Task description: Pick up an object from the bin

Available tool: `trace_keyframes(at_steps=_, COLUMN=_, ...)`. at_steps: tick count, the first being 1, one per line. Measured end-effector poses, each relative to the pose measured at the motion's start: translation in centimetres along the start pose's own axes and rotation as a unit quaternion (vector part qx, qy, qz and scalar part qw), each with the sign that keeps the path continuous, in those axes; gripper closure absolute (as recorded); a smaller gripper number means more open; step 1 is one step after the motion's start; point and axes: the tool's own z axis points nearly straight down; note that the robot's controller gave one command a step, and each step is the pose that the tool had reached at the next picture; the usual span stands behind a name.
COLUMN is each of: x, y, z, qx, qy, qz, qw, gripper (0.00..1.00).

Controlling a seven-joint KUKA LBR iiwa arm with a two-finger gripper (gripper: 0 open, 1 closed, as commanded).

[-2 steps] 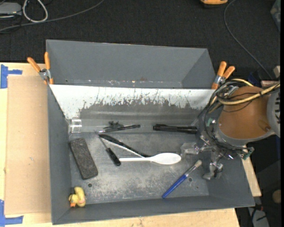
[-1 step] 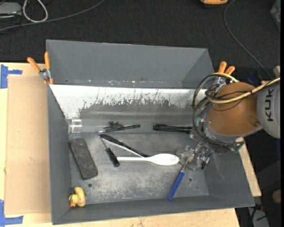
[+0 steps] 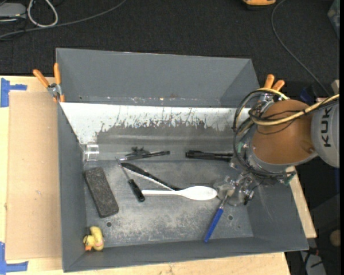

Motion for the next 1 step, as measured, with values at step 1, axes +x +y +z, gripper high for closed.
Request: trace_keyframes(at_steps=1, x=0.02, y=0.26, z=-2.66, qx=-0.004, qy=0.0012, qz=0.001, qw=1.0, gripper=1.0)
